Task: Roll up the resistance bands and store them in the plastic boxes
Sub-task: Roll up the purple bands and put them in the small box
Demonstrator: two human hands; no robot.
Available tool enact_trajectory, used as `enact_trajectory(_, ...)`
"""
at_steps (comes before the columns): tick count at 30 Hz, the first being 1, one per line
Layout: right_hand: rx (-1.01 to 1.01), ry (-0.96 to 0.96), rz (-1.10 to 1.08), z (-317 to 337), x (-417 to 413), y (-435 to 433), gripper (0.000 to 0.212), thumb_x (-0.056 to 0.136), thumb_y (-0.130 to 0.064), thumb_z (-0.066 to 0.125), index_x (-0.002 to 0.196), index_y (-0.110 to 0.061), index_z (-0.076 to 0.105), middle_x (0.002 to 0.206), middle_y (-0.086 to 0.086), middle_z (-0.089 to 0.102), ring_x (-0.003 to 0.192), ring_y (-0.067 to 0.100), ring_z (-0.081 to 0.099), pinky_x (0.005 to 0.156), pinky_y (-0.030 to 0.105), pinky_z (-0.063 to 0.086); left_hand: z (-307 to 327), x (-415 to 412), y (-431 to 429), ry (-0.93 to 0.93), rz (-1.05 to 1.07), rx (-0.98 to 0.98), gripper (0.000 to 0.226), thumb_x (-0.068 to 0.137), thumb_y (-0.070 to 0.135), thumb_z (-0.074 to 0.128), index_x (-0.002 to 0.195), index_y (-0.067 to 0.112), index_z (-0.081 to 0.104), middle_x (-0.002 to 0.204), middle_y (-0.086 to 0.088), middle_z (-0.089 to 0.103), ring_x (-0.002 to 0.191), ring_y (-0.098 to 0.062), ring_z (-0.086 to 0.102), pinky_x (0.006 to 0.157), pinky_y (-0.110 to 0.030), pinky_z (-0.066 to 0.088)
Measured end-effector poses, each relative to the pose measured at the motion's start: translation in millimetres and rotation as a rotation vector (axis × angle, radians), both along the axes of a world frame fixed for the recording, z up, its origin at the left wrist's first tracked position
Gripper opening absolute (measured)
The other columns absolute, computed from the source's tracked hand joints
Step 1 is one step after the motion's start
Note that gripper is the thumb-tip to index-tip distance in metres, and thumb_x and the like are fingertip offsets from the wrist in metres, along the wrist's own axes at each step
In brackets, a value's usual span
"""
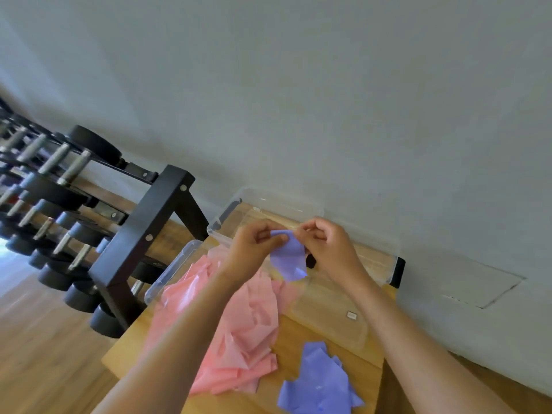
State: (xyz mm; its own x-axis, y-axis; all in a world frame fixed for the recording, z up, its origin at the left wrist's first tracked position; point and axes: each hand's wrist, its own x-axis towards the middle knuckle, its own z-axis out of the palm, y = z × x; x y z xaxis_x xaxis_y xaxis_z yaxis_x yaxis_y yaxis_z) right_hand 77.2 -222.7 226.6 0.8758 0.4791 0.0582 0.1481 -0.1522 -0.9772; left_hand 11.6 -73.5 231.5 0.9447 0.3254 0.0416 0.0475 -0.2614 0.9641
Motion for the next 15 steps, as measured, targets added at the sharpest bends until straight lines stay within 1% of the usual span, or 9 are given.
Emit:
enact_trajectory(1, 0.032, 0.000, 0.014, 15, 2, 0, 0.014, 0.089, -0.020, 0.066, 0.078, -0.027, 0.062, 0.074, -0.007, 0.067, 0.068, 0.002, 0.061, 0.066, 0.020, 0.047, 15, 2, 0, -0.035, 0.005, -0.001, 0.008, 0.088, -0.003, 0.061, 0.090, -0.002, 0.068, 0.082, -0.011, 0.066, 0.076, -0.017, 0.060, 0.071, -0.029, 0.047)
enact_trajectory(3, 0.097, 0.001, 0.040, 42, 6, -1, 0.008, 0.088, -0.018, 0.067, 0.083, -0.023, 0.064, 0.078, -0.003, 0.067, 0.070, 0.000, 0.062, 0.068, 0.015, 0.047, 43, 4, -1, -0.090, -0.001, -0.022, 0.009, 0.088, -0.004, 0.061, 0.092, 0.000, 0.068, 0.083, -0.006, 0.067, 0.079, -0.013, 0.061, 0.074, -0.026, 0.049)
enact_trajectory(6, 0.145, -0.043, 0.056, 75, 10, -3, 0.008, 0.085, -0.015, 0.070, 0.086, -0.020, 0.064, 0.081, -0.001, 0.067, 0.073, 0.001, 0.062, 0.073, 0.015, 0.049, 81, 7, -4, -0.153, -0.011, -0.052, 0.013, 0.087, -0.005, 0.062, 0.094, 0.004, 0.066, 0.085, -0.004, 0.067, 0.081, -0.011, 0.062, 0.075, -0.024, 0.049)
enact_trajectory(9, 0.144, -0.107, 0.035, 103, 11, -5, 0.013, 0.085, -0.011, 0.070, 0.082, -0.022, 0.063, 0.077, -0.003, 0.066, 0.073, 0.004, 0.063, 0.075, 0.020, 0.051, 114, 8, -8, -0.206, -0.018, -0.041, 0.022, 0.084, -0.007, 0.064, 0.092, 0.014, 0.065, 0.085, 0.000, 0.068, 0.079, -0.007, 0.063, 0.073, -0.020, 0.050)
enact_trajectory(11, 0.146, -0.135, 0.023, 121, 12, -8, 0.016, 0.086, -0.005, 0.067, 0.081, -0.021, 0.064, 0.076, 0.001, 0.067, 0.075, 0.012, 0.065, 0.077, 0.031, 0.056, 132, 6, -9, -0.225, -0.030, -0.025, 0.029, 0.082, -0.009, 0.065, 0.098, 0.016, 0.064, 0.088, 0.000, 0.069, 0.079, -0.007, 0.064, 0.071, -0.019, 0.051)
enact_trajectory(12, 0.145, -0.148, 0.020, 129, 11, -9, 0.018, 0.086, -0.003, 0.065, 0.081, -0.020, 0.064, 0.075, 0.003, 0.068, 0.075, 0.015, 0.066, 0.077, 0.035, 0.057, 140, 5, -9, -0.234, -0.044, -0.024, 0.034, 0.081, -0.010, 0.066, 0.103, 0.016, 0.063, 0.091, -0.002, 0.070, 0.081, -0.009, 0.066, 0.073, -0.020, 0.052)
enact_trajectory(13, 0.148, -0.161, 0.017, 138, 11, -10, 0.020, 0.086, 0.000, 0.064, 0.080, -0.019, 0.064, 0.074, 0.003, 0.068, 0.073, 0.016, 0.066, 0.075, 0.036, 0.057, 146, 3, -9, -0.242, -0.060, -0.033, 0.039, 0.080, -0.011, 0.066, 0.108, 0.016, 0.061, 0.095, -0.005, 0.071, 0.086, -0.012, 0.068, 0.075, -0.021, 0.054)
enact_trajectory(15, 0.180, -0.166, 0.010, 153, 8, -13, 0.022, 0.086, 0.002, 0.062, 0.080, -0.019, 0.064, 0.070, 0.000, 0.068, 0.069, 0.013, 0.065, 0.069, 0.033, 0.058, 156, -1, -9, -0.237, -0.075, -0.068, 0.045, 0.081, -0.007, 0.068, 0.117, 0.016, 0.057, 0.101, -0.009, 0.071, 0.094, -0.017, 0.068, 0.080, -0.024, 0.055)
